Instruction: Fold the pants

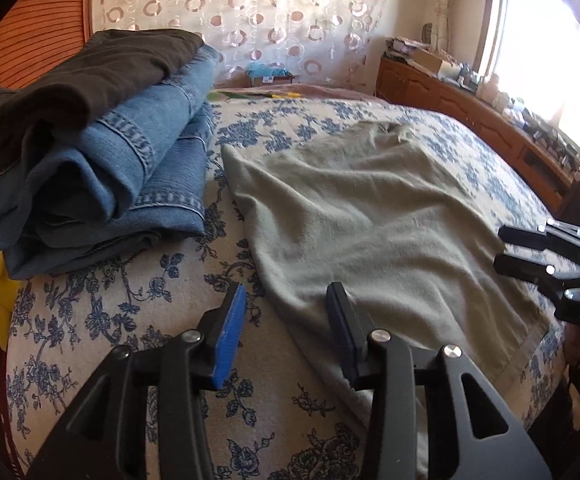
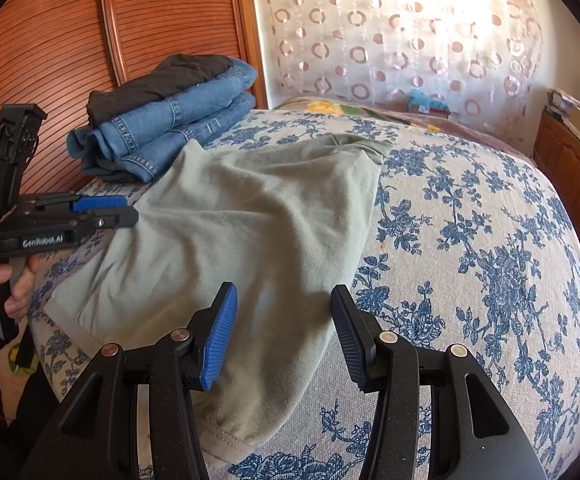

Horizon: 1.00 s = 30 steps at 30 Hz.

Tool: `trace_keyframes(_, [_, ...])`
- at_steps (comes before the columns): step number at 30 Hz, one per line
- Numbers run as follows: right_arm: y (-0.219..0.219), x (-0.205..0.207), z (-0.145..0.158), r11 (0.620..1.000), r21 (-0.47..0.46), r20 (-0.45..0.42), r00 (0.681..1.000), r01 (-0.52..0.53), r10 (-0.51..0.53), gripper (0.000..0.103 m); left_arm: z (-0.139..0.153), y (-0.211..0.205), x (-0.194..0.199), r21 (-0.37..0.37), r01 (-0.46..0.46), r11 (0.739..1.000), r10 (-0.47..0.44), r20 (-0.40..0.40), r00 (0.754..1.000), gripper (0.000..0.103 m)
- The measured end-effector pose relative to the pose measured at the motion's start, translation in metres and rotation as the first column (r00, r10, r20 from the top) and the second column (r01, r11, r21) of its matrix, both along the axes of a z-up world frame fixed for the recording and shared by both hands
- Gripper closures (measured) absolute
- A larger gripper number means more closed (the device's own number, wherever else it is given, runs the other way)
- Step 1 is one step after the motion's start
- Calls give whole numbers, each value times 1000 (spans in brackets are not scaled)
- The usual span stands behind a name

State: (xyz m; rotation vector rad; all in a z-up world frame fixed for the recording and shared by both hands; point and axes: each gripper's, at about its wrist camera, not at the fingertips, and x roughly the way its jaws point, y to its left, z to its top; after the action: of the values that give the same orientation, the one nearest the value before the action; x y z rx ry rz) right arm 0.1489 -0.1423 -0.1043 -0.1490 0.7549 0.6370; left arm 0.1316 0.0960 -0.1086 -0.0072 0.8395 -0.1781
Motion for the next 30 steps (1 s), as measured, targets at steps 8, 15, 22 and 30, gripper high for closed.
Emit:
trace_keyframes(8, [0,0,0,1000,0,0,1000,1,-1,54,-5,-10,-1,41,40,998,-40,-4,999,33])
trace_keyframes(15, [0,0,0,1000,0,0,1000,1,-1,54,-6,-11,-3,52,49,997,-49,-5,999,24])
trace_keyframes(22, [2,0,-1,1000,-10,-5,1000,2,-2,54,-5,-9,-9,47,27,999,-26,-23,999,24])
trace_keyframes(30, [2,-13,4,997,-72,23,999,28,-27,52,-5,-8,-38,-4,1,1000,-1,-12,1000,24])
